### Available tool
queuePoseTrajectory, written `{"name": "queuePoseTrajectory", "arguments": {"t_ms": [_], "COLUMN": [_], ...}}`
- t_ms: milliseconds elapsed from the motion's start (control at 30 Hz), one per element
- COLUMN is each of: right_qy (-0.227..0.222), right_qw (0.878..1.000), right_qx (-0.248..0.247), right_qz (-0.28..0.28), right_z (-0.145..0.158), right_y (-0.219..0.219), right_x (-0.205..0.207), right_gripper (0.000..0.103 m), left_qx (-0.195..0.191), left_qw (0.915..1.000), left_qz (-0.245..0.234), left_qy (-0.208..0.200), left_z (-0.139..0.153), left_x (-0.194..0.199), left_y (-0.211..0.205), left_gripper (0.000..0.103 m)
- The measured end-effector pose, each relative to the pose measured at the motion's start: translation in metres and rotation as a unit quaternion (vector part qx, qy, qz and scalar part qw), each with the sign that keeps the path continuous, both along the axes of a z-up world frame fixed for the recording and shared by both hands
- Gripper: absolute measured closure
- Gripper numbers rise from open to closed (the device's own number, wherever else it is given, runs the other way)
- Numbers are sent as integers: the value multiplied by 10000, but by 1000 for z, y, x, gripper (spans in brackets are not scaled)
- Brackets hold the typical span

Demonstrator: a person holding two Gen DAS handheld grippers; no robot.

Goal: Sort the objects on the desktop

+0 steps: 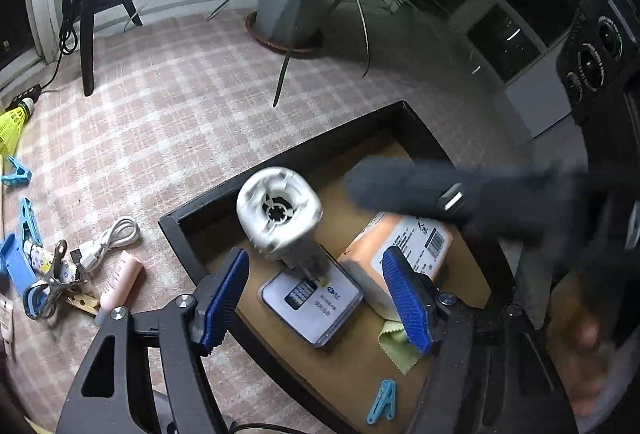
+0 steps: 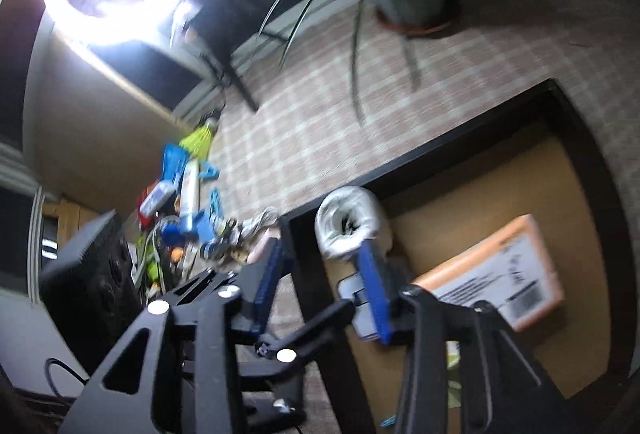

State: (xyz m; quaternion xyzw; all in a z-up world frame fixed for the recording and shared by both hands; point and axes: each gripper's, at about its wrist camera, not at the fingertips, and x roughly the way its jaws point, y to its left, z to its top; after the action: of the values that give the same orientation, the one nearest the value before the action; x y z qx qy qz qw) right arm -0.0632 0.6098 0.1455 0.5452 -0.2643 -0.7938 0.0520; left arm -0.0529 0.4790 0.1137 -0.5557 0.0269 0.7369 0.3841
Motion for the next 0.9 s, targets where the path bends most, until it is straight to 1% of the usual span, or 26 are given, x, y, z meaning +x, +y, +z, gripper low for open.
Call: {"name": "queuePoseTrajectory", "arguments": {"t_ms": [133,267,367,567,633,767,900], "right_qy": [-48,-107,-126,-83,-47,33,92], "right_qw": [10000,9998,9995,9982,9972,9958,9918], "right_qx": [27,74,101,205,313,363,560], "right_qz": [-7,130,287,566,679,834,1149], "right_z": [-5,-13,-16,-14,-11,-9,-5], "right_y": [5,-2,-12,-35,-45,-64,-94], "right_x": [1,1,-3,-9,-11,-16,-20], "right_gripper": [60,60,60,60,60,60,60], "left_qx": [-33,-119,-261,-327,-367,-512,-561], "left_qw": [10000,9999,9991,9973,9962,9932,9875], "left_qz": [33,90,232,614,743,989,1432], "left_qy": [29,65,227,236,262,349,354], "left_z": [-1,-2,-1,-2,-2,-3,-2], "left_x": [1,2,1,-7,-9,-13,-12], "left_y": [-8,-20,-30,-59,-72,-102,-149], "left_gripper": [36,36,36,36,36,36,36]}}
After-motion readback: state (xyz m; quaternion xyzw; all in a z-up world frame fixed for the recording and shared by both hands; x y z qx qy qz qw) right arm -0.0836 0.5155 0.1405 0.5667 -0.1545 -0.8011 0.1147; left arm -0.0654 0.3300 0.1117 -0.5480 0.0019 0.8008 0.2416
